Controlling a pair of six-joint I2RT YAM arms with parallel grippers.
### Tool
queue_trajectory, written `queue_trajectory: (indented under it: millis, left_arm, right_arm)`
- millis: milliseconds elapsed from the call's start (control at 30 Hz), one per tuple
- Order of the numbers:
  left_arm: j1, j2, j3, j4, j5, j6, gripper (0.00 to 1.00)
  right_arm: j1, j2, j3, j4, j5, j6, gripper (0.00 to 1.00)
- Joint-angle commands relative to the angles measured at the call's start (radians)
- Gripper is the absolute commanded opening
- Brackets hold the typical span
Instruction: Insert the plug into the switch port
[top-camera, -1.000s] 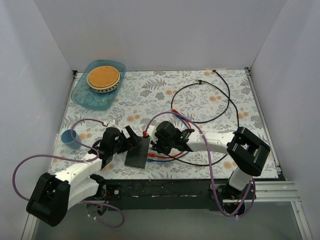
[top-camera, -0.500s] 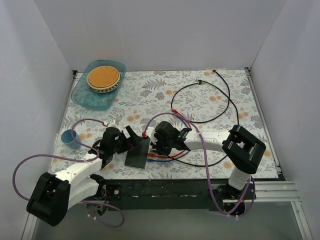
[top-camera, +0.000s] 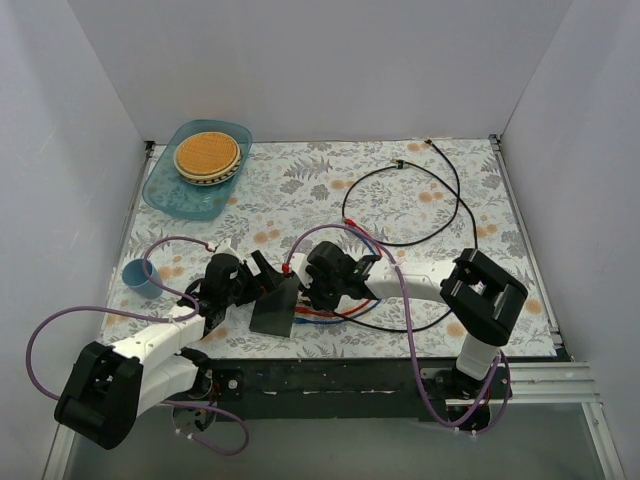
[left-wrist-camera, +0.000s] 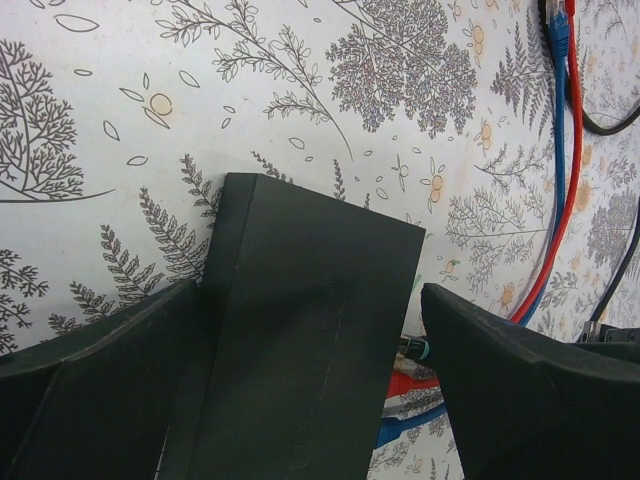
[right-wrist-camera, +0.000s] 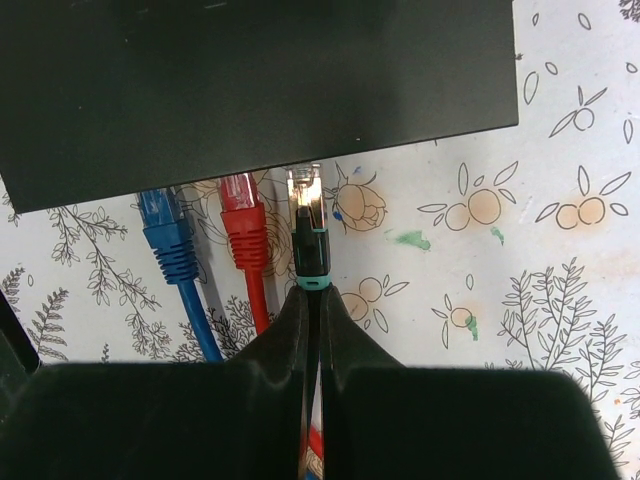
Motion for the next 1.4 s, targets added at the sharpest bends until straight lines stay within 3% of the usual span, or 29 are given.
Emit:
queue_trajectory:
  millis: [0, 933, 1367]
  left_arm:
    - [0.003, -0.009, -0.015, 0.017, 0.027, 0.005, 0.92]
    - [0.003, -0.001, -0.030, 0.035, 0.045, 0.006, 0.91]
    - [0.003, -0.020, -0.024, 0.010, 0.013, 0.002, 0.98]
  right_arm:
    - [-0.002, 0.020, 0.033, 0.017, -0.024, 0.018, 0.01]
    - [-0.005, 0.040, 0.050, 0.017, 0.062, 0.044, 0.01]
    - [-0.006, 0.007, 0.023, 0.003, 0.071, 0.032, 0.01]
